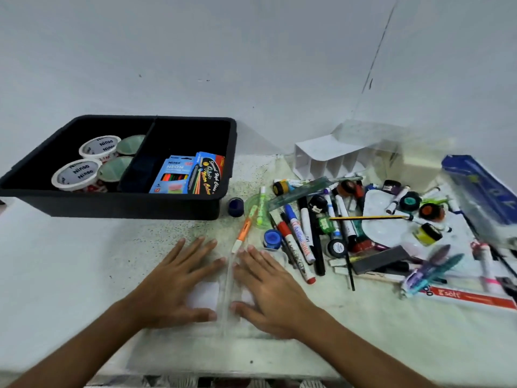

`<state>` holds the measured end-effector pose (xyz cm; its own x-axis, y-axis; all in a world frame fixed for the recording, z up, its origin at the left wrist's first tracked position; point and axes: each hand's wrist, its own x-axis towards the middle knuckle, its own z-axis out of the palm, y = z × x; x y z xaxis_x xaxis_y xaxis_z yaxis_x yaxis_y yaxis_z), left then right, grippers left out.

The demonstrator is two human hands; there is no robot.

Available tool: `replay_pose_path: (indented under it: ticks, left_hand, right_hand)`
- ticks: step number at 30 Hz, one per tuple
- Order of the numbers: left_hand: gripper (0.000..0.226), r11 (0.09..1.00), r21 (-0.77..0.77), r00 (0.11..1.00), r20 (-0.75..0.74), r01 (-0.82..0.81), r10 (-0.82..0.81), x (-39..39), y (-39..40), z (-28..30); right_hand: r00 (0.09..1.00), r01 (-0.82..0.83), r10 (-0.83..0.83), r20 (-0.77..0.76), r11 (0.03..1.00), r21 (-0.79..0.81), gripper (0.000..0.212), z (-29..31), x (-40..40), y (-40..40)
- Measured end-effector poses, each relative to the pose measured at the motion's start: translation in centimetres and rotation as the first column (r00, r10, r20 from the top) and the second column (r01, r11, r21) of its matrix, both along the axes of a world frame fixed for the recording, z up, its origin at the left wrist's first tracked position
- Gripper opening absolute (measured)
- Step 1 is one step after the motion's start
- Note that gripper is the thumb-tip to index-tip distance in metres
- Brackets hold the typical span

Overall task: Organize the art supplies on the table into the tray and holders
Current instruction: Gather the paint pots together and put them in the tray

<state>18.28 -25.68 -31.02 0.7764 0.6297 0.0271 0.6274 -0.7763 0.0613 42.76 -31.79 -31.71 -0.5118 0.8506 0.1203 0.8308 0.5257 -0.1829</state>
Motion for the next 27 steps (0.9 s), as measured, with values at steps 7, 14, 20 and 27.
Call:
replay_pose_path:
  ticks: [7, 14, 20, 27]
  left_hand:
    - [0.102, 0.973, -0.18, 0.989, -0.006, -0.146, 0.147, 0.7, -0.1, 2.1]
    - [0.08, 0.964, -0.136, 0.967, -0.145, -0.229, 0.209, 6.3, -0.6, 7.3]
    - [0.064, 0.999, 0.008, 0.998, 0.048, -0.034, 0.033, 16.0, 3.8, 11.0]
    - [0.063, 0.992, 0.059, 0.97, 0.214, 0.108, -0.118, 26.9, 12.8, 11.3]
  right_hand:
    - [0.958, -0.09, 0.051, -0.283, 0.988, -0.127, 0.054, 1.1, 0.9, 0.5]
    - [0.876, -0.171, 0.024, -0.483, 0.95, -0.263, 0.037, 5.9, 5.7, 2.3]
    - [0.856, 0.022, -0.106, -0.505, 0.985, -0.169, 0.033, 9.8, 13.8, 5.0]
    - [0.74, 0.423, -0.419, -0.526, 0.898, -0.121, 0.028, 12.4, 26.5, 7.3]
